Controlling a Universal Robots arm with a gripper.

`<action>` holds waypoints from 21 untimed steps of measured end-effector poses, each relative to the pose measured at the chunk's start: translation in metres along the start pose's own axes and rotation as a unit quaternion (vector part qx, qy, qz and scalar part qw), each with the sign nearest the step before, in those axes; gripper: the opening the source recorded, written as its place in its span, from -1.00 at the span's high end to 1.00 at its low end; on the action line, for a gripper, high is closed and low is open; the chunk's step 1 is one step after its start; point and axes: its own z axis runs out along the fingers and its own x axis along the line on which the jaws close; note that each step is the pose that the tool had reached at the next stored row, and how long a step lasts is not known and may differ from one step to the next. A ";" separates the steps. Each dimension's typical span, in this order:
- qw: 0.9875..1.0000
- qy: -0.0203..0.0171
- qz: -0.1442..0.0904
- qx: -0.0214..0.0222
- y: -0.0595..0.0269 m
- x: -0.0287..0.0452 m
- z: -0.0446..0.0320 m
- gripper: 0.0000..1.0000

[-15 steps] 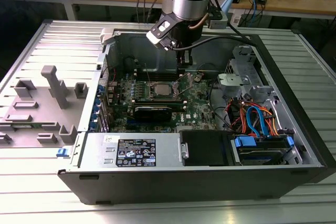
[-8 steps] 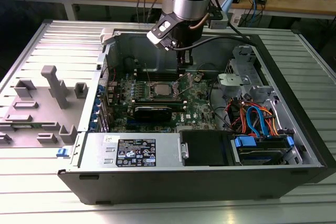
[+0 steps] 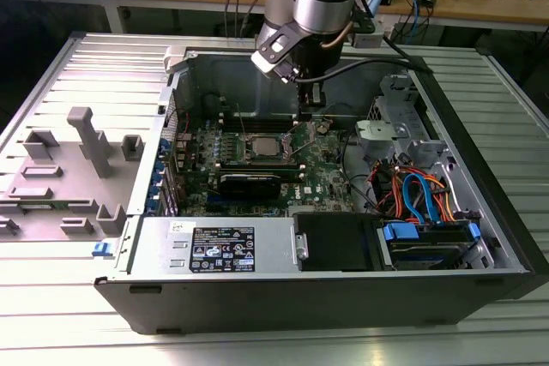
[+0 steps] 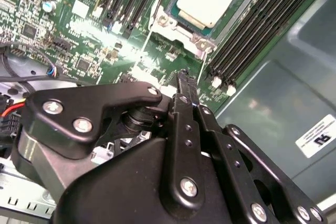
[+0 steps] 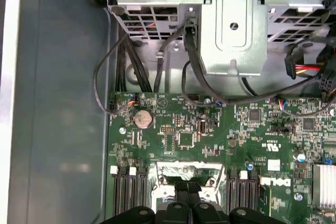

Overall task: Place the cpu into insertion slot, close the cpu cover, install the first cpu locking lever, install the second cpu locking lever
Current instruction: 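Close the cpu cover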

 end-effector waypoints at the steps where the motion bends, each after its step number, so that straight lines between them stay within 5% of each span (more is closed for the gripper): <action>1: 1.000 0.000 0.000 0.000 0.0017 0.0000 0.0000 0.79; 21: 1.000 0.000 0.000 0.000 0.0116 -0.0003 0.0006 0.79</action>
